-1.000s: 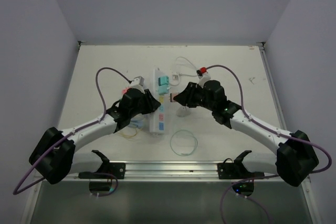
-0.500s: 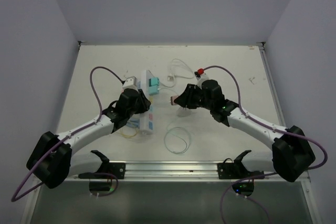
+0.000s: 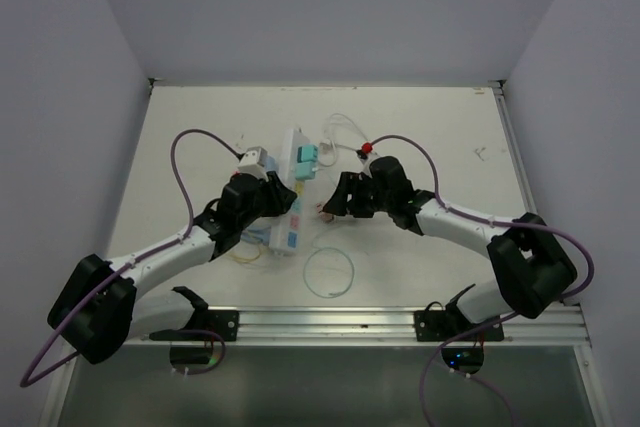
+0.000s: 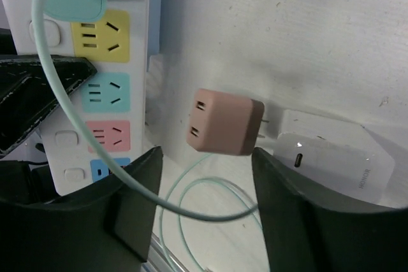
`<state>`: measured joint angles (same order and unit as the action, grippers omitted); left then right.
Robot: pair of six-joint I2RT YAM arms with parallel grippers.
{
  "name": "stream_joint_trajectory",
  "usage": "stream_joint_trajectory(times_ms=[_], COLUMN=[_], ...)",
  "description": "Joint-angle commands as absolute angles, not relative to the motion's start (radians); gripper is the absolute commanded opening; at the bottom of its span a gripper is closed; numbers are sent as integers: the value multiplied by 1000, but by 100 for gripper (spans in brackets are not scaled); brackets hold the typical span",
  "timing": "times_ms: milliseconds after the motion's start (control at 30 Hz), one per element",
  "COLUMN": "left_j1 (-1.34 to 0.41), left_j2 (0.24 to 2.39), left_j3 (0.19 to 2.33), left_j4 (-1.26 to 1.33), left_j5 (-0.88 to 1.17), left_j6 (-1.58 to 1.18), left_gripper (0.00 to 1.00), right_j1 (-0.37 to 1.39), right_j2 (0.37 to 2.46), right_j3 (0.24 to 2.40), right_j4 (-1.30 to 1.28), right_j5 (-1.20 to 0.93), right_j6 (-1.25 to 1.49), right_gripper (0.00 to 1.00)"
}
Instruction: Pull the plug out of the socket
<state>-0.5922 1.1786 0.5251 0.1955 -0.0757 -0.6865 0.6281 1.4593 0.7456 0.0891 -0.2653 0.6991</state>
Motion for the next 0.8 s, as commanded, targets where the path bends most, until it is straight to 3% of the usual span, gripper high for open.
stream_joint_trajectory(times_ms=[0,400,767], left_j1=[-600,-604,-653], left_j2=[1137,1135,1115], left_j3=[528,503,508], left_j4=[383,397,419], left_j5=[-38,-9,-5], left_j6=[-647,-632,-635], left_gripper=[0,0,0], right_j1=[627,626,627], right_j2=[1456,1341,1413], right_j3=[755,805,888], right_j4=[123,86,182], right_j5=[-291,-238,-187], right_j6=[696,681,759], right_gripper=[65,87,88])
